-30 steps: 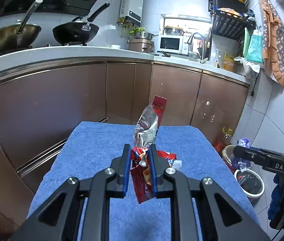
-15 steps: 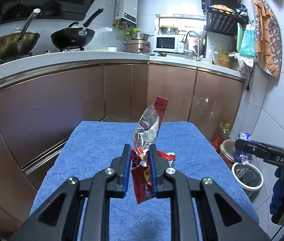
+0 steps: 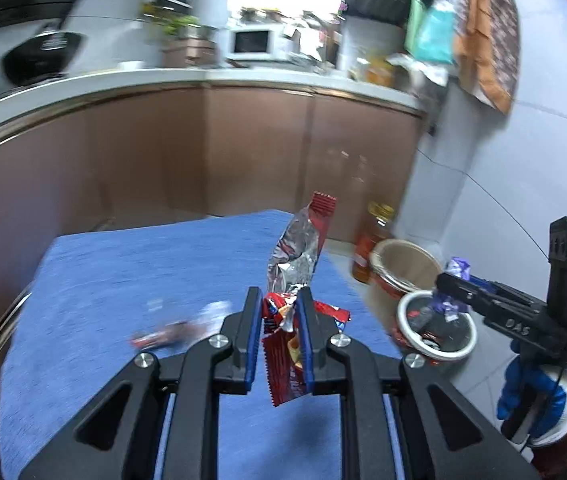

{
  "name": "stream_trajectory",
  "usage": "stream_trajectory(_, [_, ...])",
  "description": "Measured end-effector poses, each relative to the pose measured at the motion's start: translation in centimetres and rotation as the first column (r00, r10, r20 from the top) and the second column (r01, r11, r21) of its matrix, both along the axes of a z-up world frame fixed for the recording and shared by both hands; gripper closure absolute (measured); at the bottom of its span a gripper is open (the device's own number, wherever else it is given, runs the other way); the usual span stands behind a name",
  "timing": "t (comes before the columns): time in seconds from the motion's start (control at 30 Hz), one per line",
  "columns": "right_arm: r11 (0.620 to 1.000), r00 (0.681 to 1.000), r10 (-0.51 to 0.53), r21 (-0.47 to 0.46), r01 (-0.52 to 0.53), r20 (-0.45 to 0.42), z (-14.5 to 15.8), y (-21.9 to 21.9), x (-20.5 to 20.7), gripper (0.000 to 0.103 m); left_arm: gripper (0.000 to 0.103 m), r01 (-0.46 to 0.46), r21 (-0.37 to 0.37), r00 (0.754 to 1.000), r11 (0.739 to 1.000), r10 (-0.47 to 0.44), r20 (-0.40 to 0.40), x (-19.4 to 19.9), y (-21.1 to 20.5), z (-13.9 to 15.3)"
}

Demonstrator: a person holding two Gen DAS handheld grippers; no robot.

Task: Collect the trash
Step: 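Carry the wrappers and purple glove over the white bin with both tools, then open both tools to drop the wrappers and glove into the bin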

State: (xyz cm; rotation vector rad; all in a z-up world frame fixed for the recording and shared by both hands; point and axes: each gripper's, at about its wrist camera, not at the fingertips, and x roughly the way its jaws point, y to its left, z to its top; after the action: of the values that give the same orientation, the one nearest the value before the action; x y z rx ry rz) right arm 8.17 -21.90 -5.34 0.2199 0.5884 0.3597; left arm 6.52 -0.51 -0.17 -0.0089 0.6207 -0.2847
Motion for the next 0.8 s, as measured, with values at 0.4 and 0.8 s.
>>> stream_trajectory(0.4, [0.927, 0.918, -0.373, -0.013, 0.375, -0.139, -7.9, -15.4, 2.0, 0.068, 0.087, 0.348, 0.075, 0.931, 0.934, -0.335, -0.143, 9.4, -20.4, -4.7])
stream_trajectory(0.8, [0.843, 0.801, -0.538, -0.163, 0.513, -0.261, -15.8, -22.6, 4.9, 0.065, 0.084, 0.510, 0.026, 0.817, 0.860, -0.475, -0.326, 16.8, -36.2, -13.2])
